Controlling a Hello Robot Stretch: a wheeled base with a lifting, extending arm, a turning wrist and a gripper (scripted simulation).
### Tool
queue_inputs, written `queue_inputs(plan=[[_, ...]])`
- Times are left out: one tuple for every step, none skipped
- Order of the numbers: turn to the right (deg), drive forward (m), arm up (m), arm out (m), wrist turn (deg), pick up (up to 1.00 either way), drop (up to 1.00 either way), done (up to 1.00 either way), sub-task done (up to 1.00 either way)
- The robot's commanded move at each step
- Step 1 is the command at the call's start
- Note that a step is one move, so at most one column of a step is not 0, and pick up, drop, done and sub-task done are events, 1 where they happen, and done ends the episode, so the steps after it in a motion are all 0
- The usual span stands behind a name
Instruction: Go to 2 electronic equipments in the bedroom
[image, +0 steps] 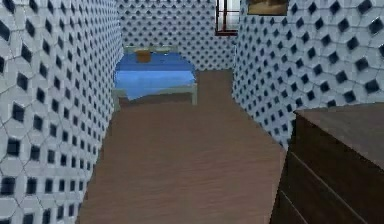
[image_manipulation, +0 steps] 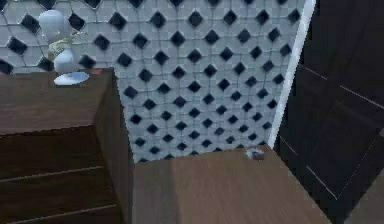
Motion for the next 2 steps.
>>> queue_inputs(plan=[[0.0, 1.00, 0.00, 0.00, 0.0, 0.00, 0.00, 0.00, 0.00], [9.0, 0.00, 0.00, 0.00, 0.0, 0.00, 0.00, 0.00, 0.00]])
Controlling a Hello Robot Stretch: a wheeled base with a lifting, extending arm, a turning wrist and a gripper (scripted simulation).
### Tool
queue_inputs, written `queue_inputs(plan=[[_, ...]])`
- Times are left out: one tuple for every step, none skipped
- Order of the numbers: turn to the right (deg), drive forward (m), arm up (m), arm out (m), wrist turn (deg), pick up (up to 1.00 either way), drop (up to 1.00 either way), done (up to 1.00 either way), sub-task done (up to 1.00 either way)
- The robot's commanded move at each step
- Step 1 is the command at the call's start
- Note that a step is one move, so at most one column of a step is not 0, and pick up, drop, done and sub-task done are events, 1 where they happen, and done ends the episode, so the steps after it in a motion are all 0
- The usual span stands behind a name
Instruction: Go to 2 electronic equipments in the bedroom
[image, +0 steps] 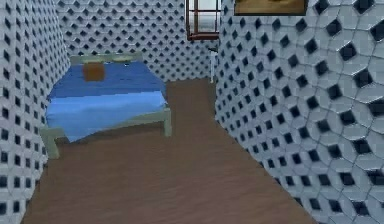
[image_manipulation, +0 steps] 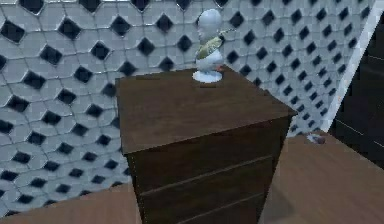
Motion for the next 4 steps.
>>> queue_inputs(plan=[[0.0, 0.15, 0.00, 0.00, 0.0, 0.00, 0.00, 0.00, 0.00], [45.0, 0.00, 0.00, 0.00, 0.0, 0.00, 0.00, 0.00, 0.00], [3.0, 0.00, 0.00, 0.00, 0.0, 0.00, 0.00, 0.00, 0.00], [-45.0, 0.00, 0.00, 0.00, 0.0, 0.00, 0.00, 0.00, 0.00]])
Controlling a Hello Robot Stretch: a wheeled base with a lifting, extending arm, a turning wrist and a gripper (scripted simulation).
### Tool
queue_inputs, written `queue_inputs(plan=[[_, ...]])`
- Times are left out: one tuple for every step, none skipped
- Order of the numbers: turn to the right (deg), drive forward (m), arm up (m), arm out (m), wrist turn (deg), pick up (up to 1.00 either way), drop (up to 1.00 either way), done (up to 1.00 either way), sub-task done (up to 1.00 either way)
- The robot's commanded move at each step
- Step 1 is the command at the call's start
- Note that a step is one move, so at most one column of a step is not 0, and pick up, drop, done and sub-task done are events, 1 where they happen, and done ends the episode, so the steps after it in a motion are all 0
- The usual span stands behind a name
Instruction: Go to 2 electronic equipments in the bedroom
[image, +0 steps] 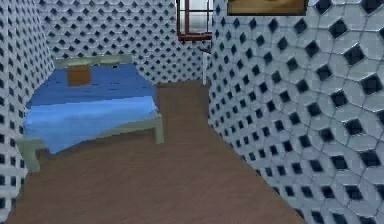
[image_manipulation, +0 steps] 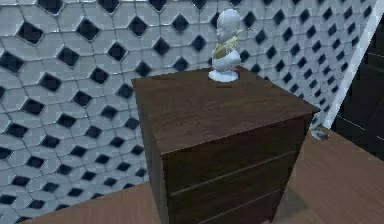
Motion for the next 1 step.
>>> queue_inputs(plan=[[-21.0, 0.00, 0.00, 0.00, 0.0, 0.00, 0.00, 0.00, 0.00]])
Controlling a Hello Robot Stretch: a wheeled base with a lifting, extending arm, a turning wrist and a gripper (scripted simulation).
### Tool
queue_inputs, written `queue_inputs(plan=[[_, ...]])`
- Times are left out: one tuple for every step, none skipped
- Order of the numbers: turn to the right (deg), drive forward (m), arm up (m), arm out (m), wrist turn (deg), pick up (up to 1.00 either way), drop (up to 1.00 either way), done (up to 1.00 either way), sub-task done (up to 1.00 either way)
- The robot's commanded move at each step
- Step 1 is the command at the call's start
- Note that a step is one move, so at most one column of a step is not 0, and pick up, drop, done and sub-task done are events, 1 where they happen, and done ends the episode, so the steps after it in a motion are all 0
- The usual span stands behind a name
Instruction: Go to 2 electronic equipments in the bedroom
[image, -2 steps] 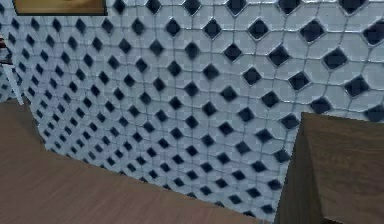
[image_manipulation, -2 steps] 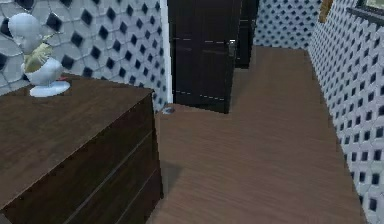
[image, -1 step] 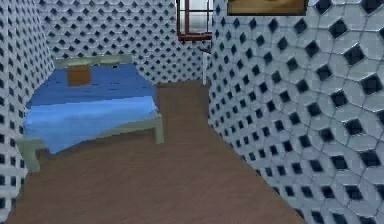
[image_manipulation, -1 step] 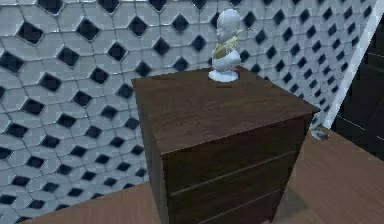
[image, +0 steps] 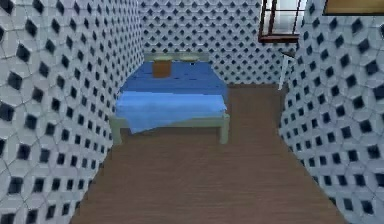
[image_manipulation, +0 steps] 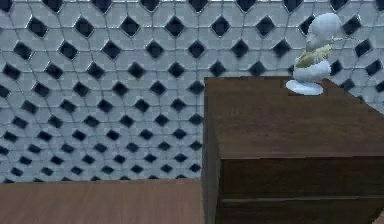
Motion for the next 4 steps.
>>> queue_inputs(plan=[[0.0, 0.15, 0.00, 0.00, 0.0, 0.00, 0.00, 0.00, 0.00], [45.0, 0.00, 0.00, 0.00, 0.0, 0.00, 0.00, 0.00, 0.00], [45.0, 0.00, 0.00, 0.00, 0.0, 0.00, 0.00, 0.00, 0.00], [15.0, 0.00, 0.00, 0.00, 0.0, 0.00, 0.00, 0.00, 0.00]])
